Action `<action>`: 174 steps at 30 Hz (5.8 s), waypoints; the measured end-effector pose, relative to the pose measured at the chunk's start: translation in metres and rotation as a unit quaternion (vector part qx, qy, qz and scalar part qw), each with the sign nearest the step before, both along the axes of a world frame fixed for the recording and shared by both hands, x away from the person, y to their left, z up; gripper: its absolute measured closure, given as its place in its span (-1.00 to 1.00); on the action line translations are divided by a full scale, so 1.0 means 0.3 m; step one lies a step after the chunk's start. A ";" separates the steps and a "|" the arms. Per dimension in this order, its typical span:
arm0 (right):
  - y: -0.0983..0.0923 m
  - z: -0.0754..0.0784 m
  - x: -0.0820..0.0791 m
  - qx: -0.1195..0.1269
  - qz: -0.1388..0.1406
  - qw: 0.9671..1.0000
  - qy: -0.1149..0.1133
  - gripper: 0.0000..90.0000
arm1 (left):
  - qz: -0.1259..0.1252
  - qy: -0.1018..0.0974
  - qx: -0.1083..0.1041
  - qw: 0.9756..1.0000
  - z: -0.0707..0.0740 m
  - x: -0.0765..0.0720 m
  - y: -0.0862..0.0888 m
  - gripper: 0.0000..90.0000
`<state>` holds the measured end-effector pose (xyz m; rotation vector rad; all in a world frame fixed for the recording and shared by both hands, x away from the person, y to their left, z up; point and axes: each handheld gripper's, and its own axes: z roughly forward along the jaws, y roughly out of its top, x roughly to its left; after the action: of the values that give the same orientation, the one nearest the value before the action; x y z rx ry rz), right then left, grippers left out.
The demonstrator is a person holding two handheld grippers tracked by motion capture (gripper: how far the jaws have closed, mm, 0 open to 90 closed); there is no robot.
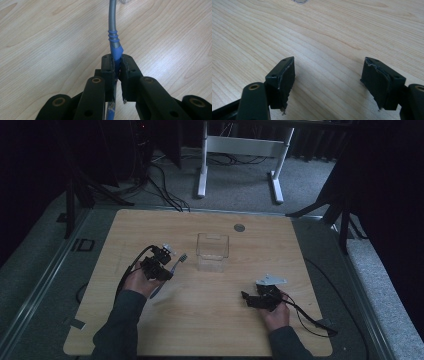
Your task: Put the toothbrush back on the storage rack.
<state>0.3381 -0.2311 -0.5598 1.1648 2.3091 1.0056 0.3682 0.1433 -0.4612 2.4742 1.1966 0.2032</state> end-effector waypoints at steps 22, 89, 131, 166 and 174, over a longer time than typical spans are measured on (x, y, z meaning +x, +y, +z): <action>0.000 0.000 0.000 0.000 0.000 1.000 0.000 -0.41 | 0.002 -0.060 -0.014 0.998 0.025 -0.014 0.001 0.82; 0.000 0.000 0.000 0.000 0.000 1.000 -0.001 -0.41 | 0.009 -0.168 -0.069 0.983 0.070 -0.023 -0.042 0.81; 0.000 0.000 0.001 0.000 0.002 1.000 -0.001 -0.41 | 0.020 -0.210 -0.116 0.971 0.088 -0.007 -0.068 0.81; 0.000 0.000 0.001 0.000 0.002 1.000 -0.001 -0.41 | 0.028 -0.246 -0.148 0.957 0.114 -0.007 -0.079 0.82; 0.000 0.000 0.001 0.000 0.002 1.000 -0.001 -0.41 | 0.025 -0.253 -0.154 0.955 0.127 -0.009 -0.087 0.81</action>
<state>0.3385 -0.2310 -0.5598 1.1604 2.3105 1.0084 0.3656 0.1173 -0.4232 1.9574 0.9779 0.5784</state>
